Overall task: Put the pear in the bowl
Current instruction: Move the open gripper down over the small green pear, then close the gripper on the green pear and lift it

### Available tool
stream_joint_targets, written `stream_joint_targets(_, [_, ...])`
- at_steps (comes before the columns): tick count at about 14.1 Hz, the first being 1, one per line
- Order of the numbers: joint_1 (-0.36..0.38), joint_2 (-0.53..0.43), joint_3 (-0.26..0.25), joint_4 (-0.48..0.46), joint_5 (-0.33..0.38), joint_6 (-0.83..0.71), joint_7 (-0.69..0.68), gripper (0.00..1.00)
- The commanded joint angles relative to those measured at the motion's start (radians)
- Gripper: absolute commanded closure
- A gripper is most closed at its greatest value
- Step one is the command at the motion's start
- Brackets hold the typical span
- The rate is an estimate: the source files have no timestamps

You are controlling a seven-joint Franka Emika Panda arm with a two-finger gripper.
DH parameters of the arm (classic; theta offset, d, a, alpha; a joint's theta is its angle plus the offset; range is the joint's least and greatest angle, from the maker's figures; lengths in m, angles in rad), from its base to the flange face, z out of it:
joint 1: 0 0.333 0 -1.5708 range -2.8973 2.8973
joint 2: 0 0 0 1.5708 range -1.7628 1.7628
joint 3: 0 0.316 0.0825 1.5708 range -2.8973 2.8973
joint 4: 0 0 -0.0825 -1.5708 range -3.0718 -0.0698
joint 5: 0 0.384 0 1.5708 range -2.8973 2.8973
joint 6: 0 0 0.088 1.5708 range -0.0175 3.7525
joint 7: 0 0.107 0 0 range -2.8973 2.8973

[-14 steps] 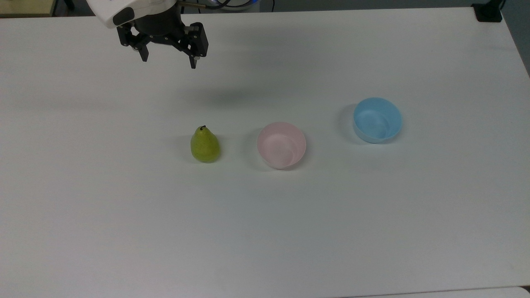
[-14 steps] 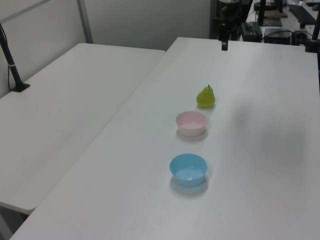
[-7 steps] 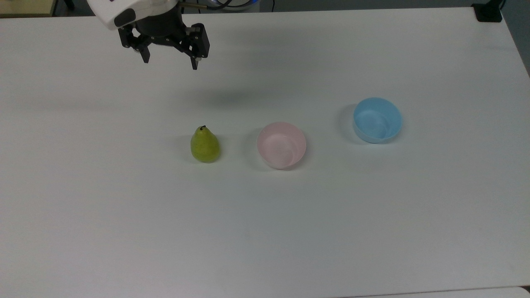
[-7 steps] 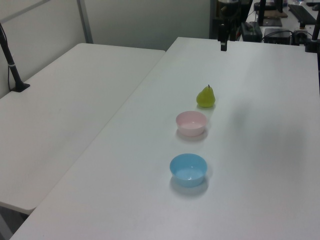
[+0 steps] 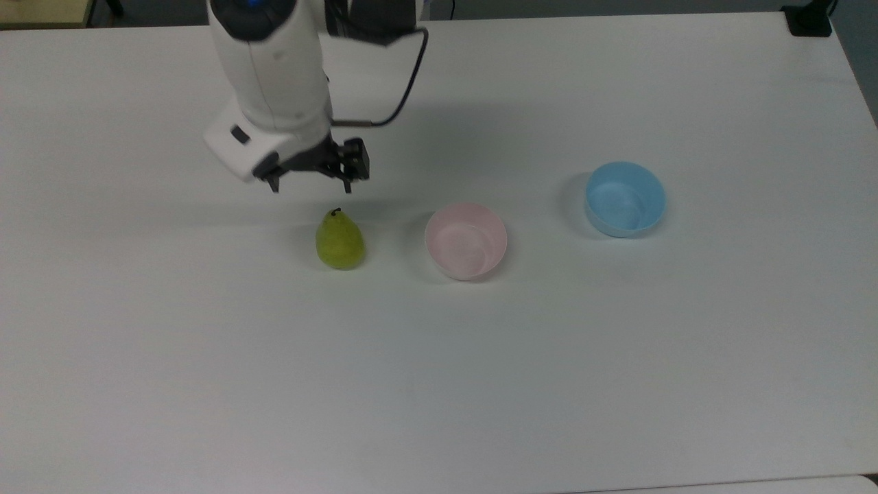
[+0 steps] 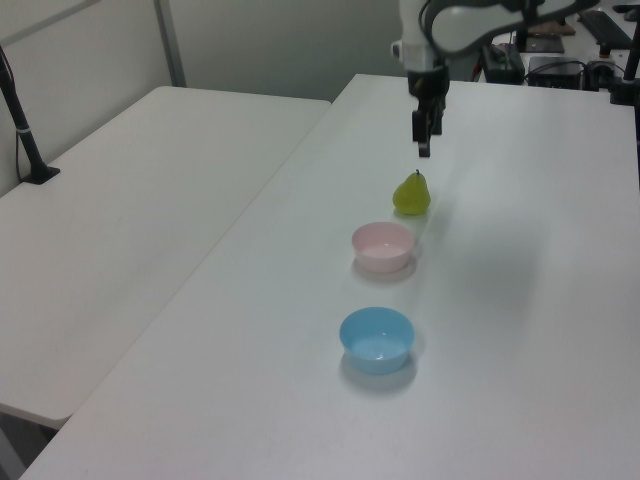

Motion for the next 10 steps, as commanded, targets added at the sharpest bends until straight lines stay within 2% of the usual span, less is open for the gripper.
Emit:
stream_joint_targets(1, [0.07,0.075,-0.039,0.019,0.001,0.077,-0.031,0.0])
stream_joint_targets(4, [0.093,0.144,-0.04,0.018,-0.019,0.134,-0.022,0.0])
stream_joint_targets(8, [0.091,0.165,-0.04,-0.007,-0.051,0.205,-0.022,0.0])
stream_joint_targets(9, [0.093,0.165,-0.04,-0.009,-0.066,0.203,-0.022,0.07])
stream_joint_targets(10, [0.091,0.164,-0.04,-0.009,-0.066,0.202,-0.022,0.43])
